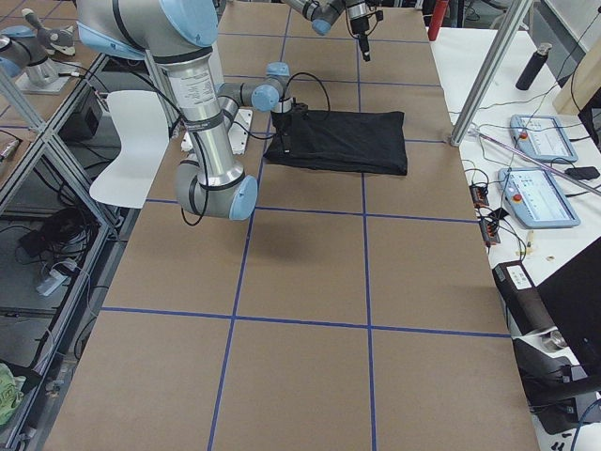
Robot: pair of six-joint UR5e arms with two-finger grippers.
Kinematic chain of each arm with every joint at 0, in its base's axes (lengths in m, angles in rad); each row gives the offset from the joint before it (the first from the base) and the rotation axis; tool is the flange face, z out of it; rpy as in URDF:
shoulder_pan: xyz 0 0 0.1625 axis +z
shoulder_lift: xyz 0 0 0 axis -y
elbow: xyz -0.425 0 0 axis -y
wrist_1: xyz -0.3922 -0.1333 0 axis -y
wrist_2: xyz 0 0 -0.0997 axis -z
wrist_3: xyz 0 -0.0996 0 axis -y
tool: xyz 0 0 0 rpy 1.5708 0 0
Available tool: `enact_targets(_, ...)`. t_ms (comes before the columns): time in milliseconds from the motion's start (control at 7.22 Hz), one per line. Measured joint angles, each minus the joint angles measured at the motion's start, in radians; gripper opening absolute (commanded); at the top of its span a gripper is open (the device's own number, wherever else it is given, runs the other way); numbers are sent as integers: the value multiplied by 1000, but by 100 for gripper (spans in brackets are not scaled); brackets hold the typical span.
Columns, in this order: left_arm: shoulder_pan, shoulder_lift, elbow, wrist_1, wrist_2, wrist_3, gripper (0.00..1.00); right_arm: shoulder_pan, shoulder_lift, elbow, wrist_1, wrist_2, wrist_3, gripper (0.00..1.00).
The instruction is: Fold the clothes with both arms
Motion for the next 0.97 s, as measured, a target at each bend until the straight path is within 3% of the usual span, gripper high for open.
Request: enact_targets(970,0,0,-6,2,-1,-1,100,7,-4,-39,-2,3,-12,100)
